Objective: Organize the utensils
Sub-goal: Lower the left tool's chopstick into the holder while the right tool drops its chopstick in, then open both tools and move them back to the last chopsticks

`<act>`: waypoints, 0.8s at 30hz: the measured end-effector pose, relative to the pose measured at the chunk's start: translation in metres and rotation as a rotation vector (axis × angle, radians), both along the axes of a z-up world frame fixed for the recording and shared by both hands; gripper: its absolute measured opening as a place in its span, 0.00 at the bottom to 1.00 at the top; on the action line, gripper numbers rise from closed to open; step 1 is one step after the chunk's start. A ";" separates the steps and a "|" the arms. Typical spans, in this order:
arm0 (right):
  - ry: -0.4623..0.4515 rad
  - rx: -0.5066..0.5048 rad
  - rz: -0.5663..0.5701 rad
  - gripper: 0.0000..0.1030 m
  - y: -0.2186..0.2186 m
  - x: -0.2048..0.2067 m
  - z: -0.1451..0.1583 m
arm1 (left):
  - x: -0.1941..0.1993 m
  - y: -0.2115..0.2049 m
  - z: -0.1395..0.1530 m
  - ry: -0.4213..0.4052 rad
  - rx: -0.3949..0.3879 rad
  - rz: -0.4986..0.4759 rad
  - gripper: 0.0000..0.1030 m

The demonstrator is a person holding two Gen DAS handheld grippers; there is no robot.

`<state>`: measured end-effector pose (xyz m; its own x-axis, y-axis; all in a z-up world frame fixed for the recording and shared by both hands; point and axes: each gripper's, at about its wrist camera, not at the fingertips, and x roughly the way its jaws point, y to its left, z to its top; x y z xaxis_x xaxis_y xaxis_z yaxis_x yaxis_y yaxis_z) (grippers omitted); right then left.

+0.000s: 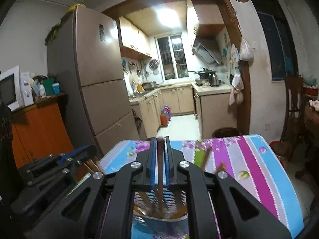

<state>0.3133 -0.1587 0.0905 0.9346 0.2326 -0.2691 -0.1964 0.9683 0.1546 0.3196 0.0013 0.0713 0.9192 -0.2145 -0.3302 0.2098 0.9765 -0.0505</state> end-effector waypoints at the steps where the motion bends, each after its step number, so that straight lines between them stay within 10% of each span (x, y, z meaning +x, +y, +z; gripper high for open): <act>1: -0.012 -0.003 -0.010 0.13 -0.004 -0.006 0.002 | -0.003 0.004 0.002 -0.003 -0.005 0.004 0.08; 7: -0.106 0.006 -0.092 0.26 -0.058 -0.050 0.027 | -0.067 0.046 0.053 -0.192 -0.061 0.052 0.36; 13: -0.147 -0.060 -0.193 0.33 -0.127 -0.128 0.034 | -0.167 0.078 0.060 -0.322 0.054 0.089 0.39; 17: -0.099 -0.105 -0.214 0.61 -0.151 -0.200 0.001 | -0.218 0.076 0.018 -0.236 0.179 0.048 0.43; 24: 0.189 -0.076 -0.198 0.69 -0.134 -0.269 -0.111 | -0.280 0.032 -0.102 0.005 0.321 -0.091 0.45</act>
